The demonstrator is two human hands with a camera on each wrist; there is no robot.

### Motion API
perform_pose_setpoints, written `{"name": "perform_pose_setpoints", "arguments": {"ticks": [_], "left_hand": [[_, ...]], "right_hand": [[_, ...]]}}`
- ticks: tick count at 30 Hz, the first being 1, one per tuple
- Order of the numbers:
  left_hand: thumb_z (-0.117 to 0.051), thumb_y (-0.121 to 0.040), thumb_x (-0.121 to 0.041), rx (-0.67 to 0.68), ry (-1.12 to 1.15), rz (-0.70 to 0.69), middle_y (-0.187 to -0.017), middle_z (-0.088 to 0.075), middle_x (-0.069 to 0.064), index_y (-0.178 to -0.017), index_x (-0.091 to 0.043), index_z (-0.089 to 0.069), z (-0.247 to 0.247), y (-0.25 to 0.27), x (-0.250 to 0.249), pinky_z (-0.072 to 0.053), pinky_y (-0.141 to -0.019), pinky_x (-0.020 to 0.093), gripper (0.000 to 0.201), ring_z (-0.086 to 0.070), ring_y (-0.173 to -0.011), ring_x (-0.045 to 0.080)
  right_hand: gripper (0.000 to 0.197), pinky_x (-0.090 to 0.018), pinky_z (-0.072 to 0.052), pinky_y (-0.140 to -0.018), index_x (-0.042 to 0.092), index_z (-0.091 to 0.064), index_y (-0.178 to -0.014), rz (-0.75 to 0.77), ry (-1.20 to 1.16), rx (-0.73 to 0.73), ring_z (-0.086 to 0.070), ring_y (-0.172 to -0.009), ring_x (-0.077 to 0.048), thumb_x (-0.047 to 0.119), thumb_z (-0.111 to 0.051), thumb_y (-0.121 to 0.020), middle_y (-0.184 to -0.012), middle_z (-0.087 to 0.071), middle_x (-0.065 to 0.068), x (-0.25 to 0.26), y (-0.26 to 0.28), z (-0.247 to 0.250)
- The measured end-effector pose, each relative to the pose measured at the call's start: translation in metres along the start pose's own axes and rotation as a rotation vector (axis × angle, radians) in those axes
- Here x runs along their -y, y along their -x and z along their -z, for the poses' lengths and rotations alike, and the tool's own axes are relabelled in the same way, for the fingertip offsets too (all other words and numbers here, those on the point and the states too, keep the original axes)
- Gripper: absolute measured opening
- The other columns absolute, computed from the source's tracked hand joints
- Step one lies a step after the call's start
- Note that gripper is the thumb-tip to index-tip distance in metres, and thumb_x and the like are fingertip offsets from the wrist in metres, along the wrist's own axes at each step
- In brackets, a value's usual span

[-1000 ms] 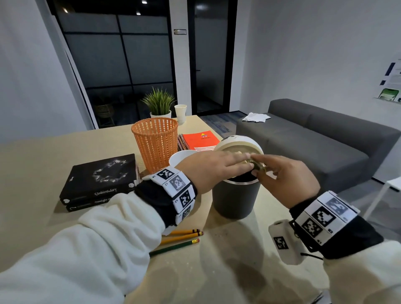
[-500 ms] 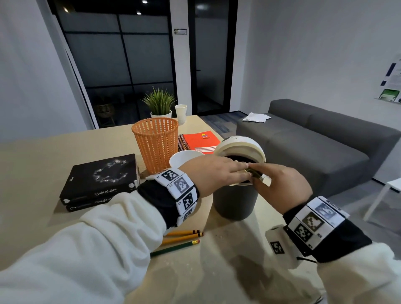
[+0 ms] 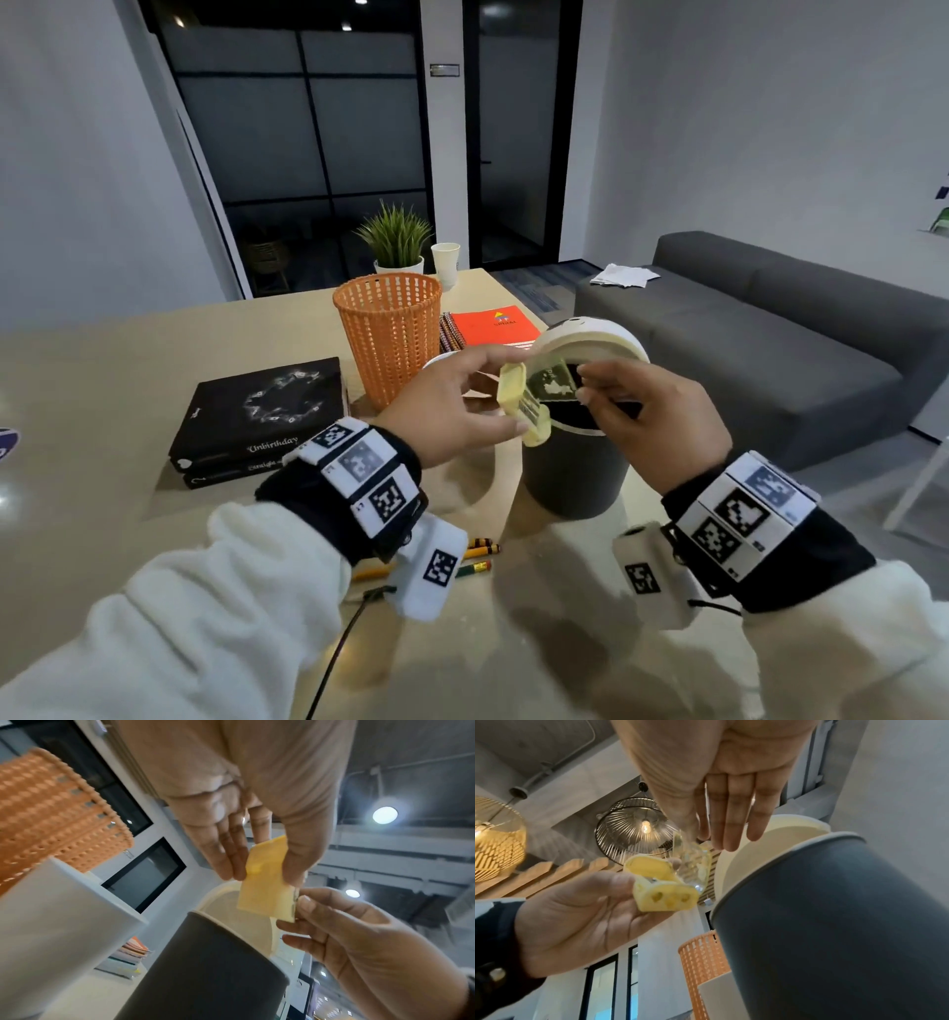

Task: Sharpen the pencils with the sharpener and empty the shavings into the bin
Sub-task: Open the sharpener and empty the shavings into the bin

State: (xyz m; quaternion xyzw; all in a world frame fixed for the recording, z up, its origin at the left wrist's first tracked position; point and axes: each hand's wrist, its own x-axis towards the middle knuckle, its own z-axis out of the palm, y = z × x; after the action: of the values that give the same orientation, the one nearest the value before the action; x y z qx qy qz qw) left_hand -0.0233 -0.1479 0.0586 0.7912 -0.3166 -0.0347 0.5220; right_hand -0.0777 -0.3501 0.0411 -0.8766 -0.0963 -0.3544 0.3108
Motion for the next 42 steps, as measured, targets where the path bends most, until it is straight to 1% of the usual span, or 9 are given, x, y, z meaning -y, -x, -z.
{"name": "perform_pose_setpoints", "arguments": {"ticks": [3, 10, 16, 19, 23, 27, 35, 38, 42], "left_hand": [[-0.075, -0.07, -0.005, 0.008, 0.203, 0.073, -0.112, -0.062, -0.001, -0.112, -0.031, -0.058, 0.008, 0.011, 0.007, -0.052, -0.09, 0.034, 0.051, -0.064, -0.1, 0.012], [-0.085, -0.051, -0.013, -0.006, 0.582, 0.049, -0.105, -0.065, 0.003, -0.104, -0.027, -0.064, 0.029, 0.03, 0.022, -0.055, -0.077, 0.03, 0.059, -0.065, -0.095, 0.022], [-0.091, -0.044, -0.022, -0.012, 0.617, -0.023, -0.102, -0.065, 0.005, -0.105, -0.024, -0.065, 0.036, 0.035, 0.026, -0.055, -0.074, 0.031, 0.066, -0.065, -0.091, 0.021], [-0.09, -0.046, -0.018, 0.011, 0.624, -0.049, -0.101, -0.067, 0.002, -0.105, -0.025, -0.065, 0.038, 0.041, 0.023, -0.054, -0.075, 0.029, 0.065, -0.065, -0.093, 0.019], [-0.085, -0.049, -0.005, 0.029, 0.592, -0.096, -0.105, -0.067, 0.002, -0.101, -0.03, -0.063, 0.036, 0.048, 0.016, -0.054, -0.077, 0.029, 0.062, -0.064, -0.095, 0.019], [-0.073, -0.056, 0.002, 0.05, 0.512, -0.135, -0.102, -0.068, 0.0, -0.099, -0.034, -0.06, 0.03, 0.052, 0.01, -0.054, -0.072, 0.026, 0.057, -0.065, -0.091, 0.016], [-0.076, -0.055, -0.004, 0.049, 0.56, 0.02, -0.104, -0.062, 0.008, -0.112, -0.025, -0.05, 0.035, 0.056, 0.012, -0.054, -0.077, 0.031, 0.065, -0.064, -0.094, 0.021], [-0.084, -0.051, -0.011, 0.053, 0.681, 0.137, -0.104, -0.067, 0.008, -0.119, -0.02, -0.047, 0.036, 0.06, 0.013, -0.055, -0.076, 0.03, 0.078, -0.065, -0.095, 0.022], [-0.073, -0.07, -0.006, 0.01, 0.566, 0.289, -0.099, -0.065, 0.008, -0.115, -0.015, -0.05, 0.037, 0.061, 0.017, -0.057, -0.072, 0.029, 0.051, -0.068, -0.085, 0.016]], "right_hand": [[0.014, -0.023, -0.047, -0.065, 0.015, -0.071, -0.09, 0.121, 0.073, 0.015, -0.065, -0.073, -0.019, 0.008, -0.07, -0.077, -0.083, -0.071, 0.001, 0.008, -0.001, -0.002], [0.033, -0.029, -0.053, -0.07, 0.019, -0.065, -0.104, 0.223, -0.062, 0.185, -0.06, -0.082, -0.007, 0.039, -0.061, -0.079, -0.091, -0.067, 0.004, 0.038, 0.0, -0.009], [0.033, -0.028, -0.05, -0.069, 0.017, -0.067, -0.102, 0.359, -0.098, 0.163, -0.057, -0.084, -0.007, 0.037, -0.06, -0.077, -0.093, -0.066, 0.005, 0.054, -0.001, -0.015], [0.034, -0.034, -0.053, -0.069, 0.017, -0.067, -0.102, 0.383, -0.084, 0.165, -0.06, -0.087, -0.011, 0.038, -0.06, -0.077, -0.098, -0.066, 0.002, 0.055, 0.001, -0.013], [0.043, -0.028, -0.05, -0.079, 0.019, -0.062, -0.111, 0.374, -0.107, 0.193, -0.056, -0.098, -0.008, 0.043, -0.061, -0.075, -0.11, -0.062, 0.003, 0.057, 0.004, -0.01], [0.05, -0.029, -0.051, -0.077, 0.018, -0.058, -0.115, 0.343, -0.147, 0.234, -0.055, -0.095, -0.007, 0.044, -0.062, -0.073, -0.106, -0.063, 0.004, 0.057, 0.008, -0.014], [0.05, -0.03, -0.053, -0.074, 0.016, -0.06, -0.112, 0.3, -0.148, 0.265, -0.056, -0.089, -0.005, 0.045, -0.058, -0.072, -0.102, -0.064, 0.004, 0.058, 0.005, -0.023], [0.049, -0.033, -0.055, -0.068, 0.014, -0.062, -0.108, 0.351, -0.089, 0.242, -0.062, -0.085, -0.017, 0.042, -0.055, -0.07, -0.099, -0.064, -0.001, 0.062, 0.006, -0.031], [0.046, -0.032, -0.054, -0.069, 0.016, -0.062, -0.109, 0.407, -0.017, 0.372, -0.062, -0.089, -0.022, 0.042, -0.052, -0.073, -0.103, -0.063, -0.002, 0.061, 0.007, -0.045]]}}
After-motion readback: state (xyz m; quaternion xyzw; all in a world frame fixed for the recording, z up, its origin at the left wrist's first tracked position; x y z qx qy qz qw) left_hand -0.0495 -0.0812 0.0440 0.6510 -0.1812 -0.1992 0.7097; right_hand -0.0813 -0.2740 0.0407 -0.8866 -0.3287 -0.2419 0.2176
